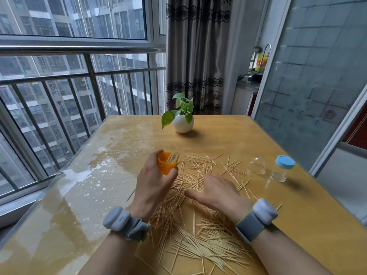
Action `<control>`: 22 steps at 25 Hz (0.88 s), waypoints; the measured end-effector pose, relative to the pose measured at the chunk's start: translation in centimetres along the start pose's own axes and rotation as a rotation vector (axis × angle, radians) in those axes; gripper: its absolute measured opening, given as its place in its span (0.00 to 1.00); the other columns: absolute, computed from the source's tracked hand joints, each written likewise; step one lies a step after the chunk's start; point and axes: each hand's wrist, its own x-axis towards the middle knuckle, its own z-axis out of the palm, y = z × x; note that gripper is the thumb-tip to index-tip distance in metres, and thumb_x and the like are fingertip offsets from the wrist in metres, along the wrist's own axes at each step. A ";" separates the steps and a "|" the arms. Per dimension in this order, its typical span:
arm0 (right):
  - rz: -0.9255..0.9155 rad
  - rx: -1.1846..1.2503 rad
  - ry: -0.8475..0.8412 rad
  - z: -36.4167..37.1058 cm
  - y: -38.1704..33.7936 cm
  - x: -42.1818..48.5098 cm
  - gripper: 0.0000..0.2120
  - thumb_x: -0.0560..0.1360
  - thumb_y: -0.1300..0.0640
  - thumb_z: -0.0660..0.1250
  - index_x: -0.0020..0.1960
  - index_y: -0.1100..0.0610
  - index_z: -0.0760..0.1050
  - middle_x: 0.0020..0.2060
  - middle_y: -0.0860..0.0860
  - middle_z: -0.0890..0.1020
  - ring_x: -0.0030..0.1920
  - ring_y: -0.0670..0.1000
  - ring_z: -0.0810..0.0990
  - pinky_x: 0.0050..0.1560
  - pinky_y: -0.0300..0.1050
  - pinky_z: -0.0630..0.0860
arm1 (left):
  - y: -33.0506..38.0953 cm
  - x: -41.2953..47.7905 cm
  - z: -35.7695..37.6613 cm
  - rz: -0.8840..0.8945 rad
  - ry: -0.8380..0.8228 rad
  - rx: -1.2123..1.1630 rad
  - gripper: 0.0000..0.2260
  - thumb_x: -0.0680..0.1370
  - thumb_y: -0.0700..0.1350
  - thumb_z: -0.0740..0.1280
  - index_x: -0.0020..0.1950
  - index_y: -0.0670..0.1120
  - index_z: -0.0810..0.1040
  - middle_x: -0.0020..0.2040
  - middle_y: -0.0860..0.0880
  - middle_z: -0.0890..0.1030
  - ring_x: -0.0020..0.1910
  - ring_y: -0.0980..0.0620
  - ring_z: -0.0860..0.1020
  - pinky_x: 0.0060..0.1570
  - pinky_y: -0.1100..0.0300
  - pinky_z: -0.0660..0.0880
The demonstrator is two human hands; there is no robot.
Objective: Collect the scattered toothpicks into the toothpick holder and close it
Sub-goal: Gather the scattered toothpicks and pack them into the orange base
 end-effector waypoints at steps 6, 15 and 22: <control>-0.201 -0.020 -0.115 -1.6 -1.6 2.4 0.31 0.72 0.37 0.67 0.67 0.56 0.68 0.63 0.54 0.74 0.61 0.55 0.73 0.62 0.54 0.73 | -0.2 -0.2 -0.5 0.000 0.035 0.008 0.28 0.73 0.51 0.73 0.71 0.47 0.68 0.57 0.48 0.78 0.49 0.49 0.78 0.48 0.56 0.77; -0.523 -0.135 -0.266 -1.7 -2.6 4.3 0.34 0.72 0.47 0.73 0.73 0.54 0.65 0.63 0.54 0.73 0.64 0.54 0.72 0.67 0.52 0.71 | -0.2 0.0 -0.5 0.021 0.053 0.023 0.28 0.73 0.52 0.72 0.71 0.48 0.69 0.57 0.49 0.79 0.50 0.52 0.78 0.51 0.56 0.77; -0.496 -0.121 -0.242 -1.7 -2.9 4.1 0.33 0.72 0.50 0.74 0.72 0.56 0.65 0.61 0.54 0.75 0.60 0.55 0.75 0.63 0.50 0.73 | -0.2 0.1 -0.6 0.026 0.071 0.024 0.29 0.73 0.52 0.73 0.71 0.47 0.69 0.59 0.48 0.78 0.51 0.51 0.77 0.52 0.56 0.77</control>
